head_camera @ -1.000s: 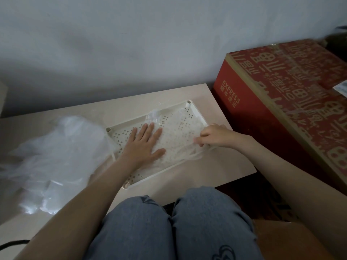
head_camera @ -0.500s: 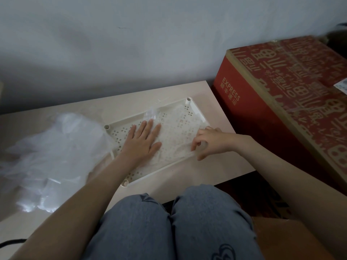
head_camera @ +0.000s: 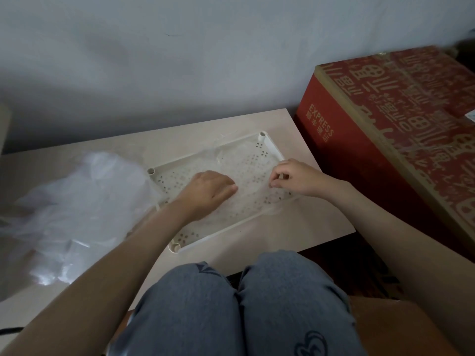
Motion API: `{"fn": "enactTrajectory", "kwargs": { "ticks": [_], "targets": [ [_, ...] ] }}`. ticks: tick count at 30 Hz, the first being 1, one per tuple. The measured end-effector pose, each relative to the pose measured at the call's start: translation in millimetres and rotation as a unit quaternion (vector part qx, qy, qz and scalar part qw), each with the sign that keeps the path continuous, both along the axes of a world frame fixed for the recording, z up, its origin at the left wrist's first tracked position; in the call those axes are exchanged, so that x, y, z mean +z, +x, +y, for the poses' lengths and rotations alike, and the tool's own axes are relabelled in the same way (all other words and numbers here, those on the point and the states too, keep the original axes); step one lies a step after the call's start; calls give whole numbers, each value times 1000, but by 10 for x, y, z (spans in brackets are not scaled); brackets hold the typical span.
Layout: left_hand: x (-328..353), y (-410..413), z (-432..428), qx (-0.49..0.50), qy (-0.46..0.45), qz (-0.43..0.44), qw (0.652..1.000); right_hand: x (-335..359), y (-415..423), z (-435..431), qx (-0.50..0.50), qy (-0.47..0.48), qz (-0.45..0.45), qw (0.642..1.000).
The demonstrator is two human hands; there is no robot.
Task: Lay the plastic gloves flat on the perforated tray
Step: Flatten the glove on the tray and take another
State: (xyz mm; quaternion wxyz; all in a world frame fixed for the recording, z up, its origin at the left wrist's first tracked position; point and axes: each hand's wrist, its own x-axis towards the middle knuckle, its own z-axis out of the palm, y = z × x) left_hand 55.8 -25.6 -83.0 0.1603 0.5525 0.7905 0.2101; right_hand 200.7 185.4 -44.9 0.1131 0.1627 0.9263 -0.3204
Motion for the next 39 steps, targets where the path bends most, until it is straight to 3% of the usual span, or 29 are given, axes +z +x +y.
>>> {"fn": "enactTrajectory", "kwargs": {
  "ticks": [3,8,15,19,23,28,32,39],
  "targets": [
    [39,73,81,-53,-48,33,997,25,-11,-40,-14,-20,28,999],
    [-112,119,89,-121,65,76,988,105,16,-49,-12,-63,40,997],
    [-126,120,63,-153,41,53,986,106,86,-48,83,-52,-99,990],
    [-124,148,82,-141,36,63,987,26,138,-101,116,11,-174,978],
    [-139,168,112,-118,9,81,990,-14,149,-86,125,39,-99,986],
    [-118,222,175,-93,-32,117,988,4,77,-64,53,-13,17,998],
    [-169,205,186,-94,75,134,984,33,-3,-89,28,-32,54,998],
    [-171,195,181,-97,100,131,982,-18,12,-15,68,22,75,995]
  ]
}}
